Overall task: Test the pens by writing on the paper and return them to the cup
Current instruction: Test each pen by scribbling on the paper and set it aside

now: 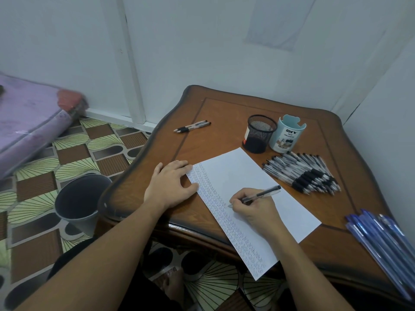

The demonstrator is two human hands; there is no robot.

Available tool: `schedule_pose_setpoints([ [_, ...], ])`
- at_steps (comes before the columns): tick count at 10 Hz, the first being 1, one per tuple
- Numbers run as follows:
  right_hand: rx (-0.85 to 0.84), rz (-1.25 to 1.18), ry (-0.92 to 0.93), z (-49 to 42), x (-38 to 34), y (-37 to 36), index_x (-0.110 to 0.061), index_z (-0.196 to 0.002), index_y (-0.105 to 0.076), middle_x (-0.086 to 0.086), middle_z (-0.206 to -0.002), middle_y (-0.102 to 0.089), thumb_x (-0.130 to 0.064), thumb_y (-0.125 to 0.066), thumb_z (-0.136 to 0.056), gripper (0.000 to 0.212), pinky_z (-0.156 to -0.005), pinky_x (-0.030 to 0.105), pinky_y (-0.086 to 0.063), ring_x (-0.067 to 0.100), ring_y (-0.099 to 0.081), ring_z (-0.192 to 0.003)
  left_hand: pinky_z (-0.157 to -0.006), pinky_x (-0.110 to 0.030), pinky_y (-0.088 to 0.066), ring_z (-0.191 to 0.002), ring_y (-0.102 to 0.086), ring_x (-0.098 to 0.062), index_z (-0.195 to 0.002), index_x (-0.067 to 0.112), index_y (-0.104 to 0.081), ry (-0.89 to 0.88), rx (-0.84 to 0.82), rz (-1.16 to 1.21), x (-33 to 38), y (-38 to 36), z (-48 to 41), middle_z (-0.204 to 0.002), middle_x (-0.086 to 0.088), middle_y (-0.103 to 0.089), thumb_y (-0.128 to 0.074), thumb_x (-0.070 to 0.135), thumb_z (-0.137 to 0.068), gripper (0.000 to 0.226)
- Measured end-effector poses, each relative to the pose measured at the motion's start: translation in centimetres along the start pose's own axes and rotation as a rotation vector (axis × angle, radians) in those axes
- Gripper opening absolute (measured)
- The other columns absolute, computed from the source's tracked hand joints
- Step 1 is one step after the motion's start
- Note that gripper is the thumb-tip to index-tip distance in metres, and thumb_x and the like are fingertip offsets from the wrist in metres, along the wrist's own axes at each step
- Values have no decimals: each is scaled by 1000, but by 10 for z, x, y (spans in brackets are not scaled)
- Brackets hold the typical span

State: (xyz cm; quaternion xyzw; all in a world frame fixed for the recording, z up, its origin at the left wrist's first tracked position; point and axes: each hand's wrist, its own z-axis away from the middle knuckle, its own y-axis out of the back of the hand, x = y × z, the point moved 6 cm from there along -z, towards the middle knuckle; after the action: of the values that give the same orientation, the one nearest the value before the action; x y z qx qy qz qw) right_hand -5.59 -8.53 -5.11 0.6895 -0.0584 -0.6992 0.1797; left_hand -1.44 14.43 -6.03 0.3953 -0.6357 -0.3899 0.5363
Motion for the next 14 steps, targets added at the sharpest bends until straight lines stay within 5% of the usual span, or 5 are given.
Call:
schedule_pose_setpoints([
  [3, 5, 22, 19, -2, 2, 0, -8, -74, -71, 11, -67, -63, -4, -65, -86, 14, -51, 16, -33, 3, -46, -57, -119, -41, -4, -141, -26, -3, -140, 34, -48, -1, 2, 2, 1, 0, 0, -150, 16, -38, -39, 67, -76, 73],
  [6, 94, -422, -42, -16, 10, 16, 0, -97, -54, 13, -79, -63, -12, -47, -102, 15, -54, 22, -38, 16, -43, -55, -119, -41, -3, -141, -25, -3, -140, 34, -48, 0, 6, 3, 0, -1, 0, -150, 16, -38, -40, 67, -75, 73],
  [9, 40, -573, -35, -16, 3, 15, -37, -153, -9, 19, -86, -65, -15, -67, -80, 96, -41, 29, -47, 27, -63, -57, -119, -40, -1, -142, -23, -2, -141, 35, -46, 5, -12, -6, 1, 1, 1, -151, 17, -36, -37, 68, -76, 74],
  [12, 27, -551, -64, -14, 2, 17, -36, -152, -13, 21, -101, -71, -8, -41, -104, 63, -60, 33, -54, 28, -68, -74, -119, -39, -1, -142, -22, -1, -142, 35, -45, 3, -19, 1, 2, 2, 2, -151, 17, -35, -36, 69, -76, 74],
  [14, 185, -859, -189, -22, 16, 30, -19, -153, -30, 11, -85, -66, -9, -39, -105, 50, -54, 23, -52, 19, -71, -73, -120, -40, -1, -142, -22, -2, -141, 35, -47, 5, -11, 17, 3, 3, 2, -151, 17, -36, -34, 70, -74, 76],
])
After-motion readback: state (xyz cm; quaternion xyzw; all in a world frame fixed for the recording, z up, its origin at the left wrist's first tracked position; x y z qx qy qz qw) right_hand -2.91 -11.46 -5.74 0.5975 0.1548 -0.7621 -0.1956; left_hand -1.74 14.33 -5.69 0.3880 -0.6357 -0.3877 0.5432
